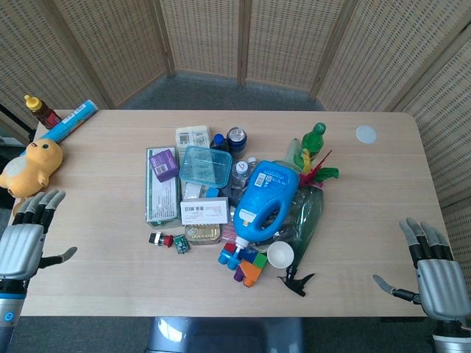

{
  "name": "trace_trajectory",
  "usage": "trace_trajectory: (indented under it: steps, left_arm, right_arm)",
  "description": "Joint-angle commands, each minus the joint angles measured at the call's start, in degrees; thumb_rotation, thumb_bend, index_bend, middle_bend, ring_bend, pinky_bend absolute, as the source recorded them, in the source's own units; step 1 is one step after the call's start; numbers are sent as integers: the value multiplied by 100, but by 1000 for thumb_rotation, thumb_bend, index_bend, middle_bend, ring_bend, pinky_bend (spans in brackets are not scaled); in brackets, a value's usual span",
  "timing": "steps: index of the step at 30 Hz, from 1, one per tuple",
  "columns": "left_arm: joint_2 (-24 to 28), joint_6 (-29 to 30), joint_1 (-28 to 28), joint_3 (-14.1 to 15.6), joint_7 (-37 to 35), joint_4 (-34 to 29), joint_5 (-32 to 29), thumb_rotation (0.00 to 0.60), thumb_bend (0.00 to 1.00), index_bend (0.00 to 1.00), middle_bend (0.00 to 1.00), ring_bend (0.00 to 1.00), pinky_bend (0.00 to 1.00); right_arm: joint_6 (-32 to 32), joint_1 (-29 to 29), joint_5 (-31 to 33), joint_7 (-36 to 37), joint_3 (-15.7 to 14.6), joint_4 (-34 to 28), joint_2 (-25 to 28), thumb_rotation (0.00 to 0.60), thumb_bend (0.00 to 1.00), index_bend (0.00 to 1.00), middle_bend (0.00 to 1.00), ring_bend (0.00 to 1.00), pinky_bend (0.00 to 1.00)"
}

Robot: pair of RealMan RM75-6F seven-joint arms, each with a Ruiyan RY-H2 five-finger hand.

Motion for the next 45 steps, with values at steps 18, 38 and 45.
trace_trajectory:
  steps: [18, 38, 45]
  left_arm:
    - [-145, -752, -628, -463, 435, 6, -662, 600, 0, 0, 0, 0, 0]
    - [-1876, -2050, -3432, -1444, 3311, 1583, -4727, 600, 0, 0, 0, 0, 0]
    - [-2535, -2155, -4031, -1489, 3519, 2296, -5044, 600, 0, 0, 0, 0, 0]
  right_arm:
    - [-15, -8, 150, 175, 46, -45, 92, 381, 0, 0, 0, 0, 0]
    - [-186, 59, 182, 206, 10, 17, 39, 380, 0, 0, 0, 0, 0]
    - [-252, 96, 216, 235, 14, 60, 10, 378, 0, 0, 0, 0, 0]
